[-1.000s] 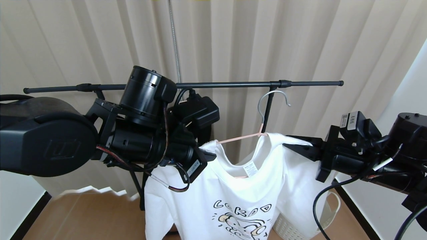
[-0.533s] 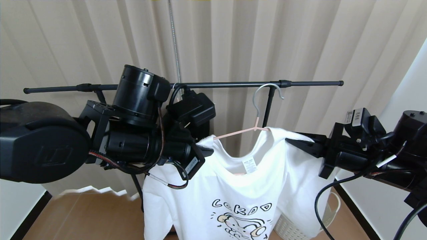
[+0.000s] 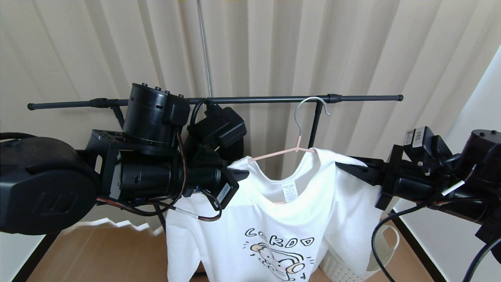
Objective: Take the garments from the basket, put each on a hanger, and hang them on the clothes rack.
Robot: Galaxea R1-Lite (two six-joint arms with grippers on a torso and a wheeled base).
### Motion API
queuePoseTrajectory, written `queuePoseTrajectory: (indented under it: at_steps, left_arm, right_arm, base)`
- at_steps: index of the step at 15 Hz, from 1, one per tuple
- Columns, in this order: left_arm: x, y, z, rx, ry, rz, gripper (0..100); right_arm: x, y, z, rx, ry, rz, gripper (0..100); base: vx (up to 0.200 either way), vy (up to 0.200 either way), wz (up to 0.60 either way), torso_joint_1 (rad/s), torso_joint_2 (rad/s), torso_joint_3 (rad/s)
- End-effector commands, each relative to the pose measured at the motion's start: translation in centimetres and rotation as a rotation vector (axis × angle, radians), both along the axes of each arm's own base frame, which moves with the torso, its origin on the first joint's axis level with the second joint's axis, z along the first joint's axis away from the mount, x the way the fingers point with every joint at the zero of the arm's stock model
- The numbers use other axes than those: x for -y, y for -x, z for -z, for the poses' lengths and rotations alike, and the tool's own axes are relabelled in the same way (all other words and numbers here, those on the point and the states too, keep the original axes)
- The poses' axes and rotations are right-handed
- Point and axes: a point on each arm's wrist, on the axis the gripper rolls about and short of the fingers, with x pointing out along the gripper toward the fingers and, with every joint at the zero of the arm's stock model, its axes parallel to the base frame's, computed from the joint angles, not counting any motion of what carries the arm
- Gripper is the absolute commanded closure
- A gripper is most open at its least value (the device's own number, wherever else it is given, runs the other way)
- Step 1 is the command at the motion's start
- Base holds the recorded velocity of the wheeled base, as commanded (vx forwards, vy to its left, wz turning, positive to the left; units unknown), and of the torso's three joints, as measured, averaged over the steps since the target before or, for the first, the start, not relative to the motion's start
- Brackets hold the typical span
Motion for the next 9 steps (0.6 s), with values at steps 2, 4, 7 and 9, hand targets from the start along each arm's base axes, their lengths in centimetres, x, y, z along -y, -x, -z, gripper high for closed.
queuePoseTrajectory:
  at_steps: [2, 4, 7, 9]
  left_arm:
    - [0.04, 0.08, -0.18, 0.005, 0.005, 0.004, 100]
    - [0.06, 0.06, -0.28, 0.008, 0.008, 0.004, 100]
    - [0.14, -0.04, -0.47, 0.032, 0.027, 0.003, 100]
    - [0.07, -0.04, -0.62, 0.033, 0.038, -0.004, 100]
  right_arm:
    - [-0.12, 0.00, 0.32, -0.012, 0.003, -0.004, 0]
    - [-0.11, 0.06, 0.37, -0.010, 0.008, -0.005, 0]
    - [-0.09, 0.13, 0.40, -0.008, 0.011, -0.005, 0]
    - [-0.05, 0.12, 0.33, -0.005, 0.010, -0.004, 0]
  base:
    - [0.000, 0.000, 0.00, 0.000, 0.00, 0.000]
    - [0.000, 0.000, 0.00, 0.000, 0.00, 0.000]
    - [0.000, 0.000, 0.00, 0.000, 0.00, 0.000]
    - [0.000, 0.000, 0.00, 0.000, 0.00, 0.000]
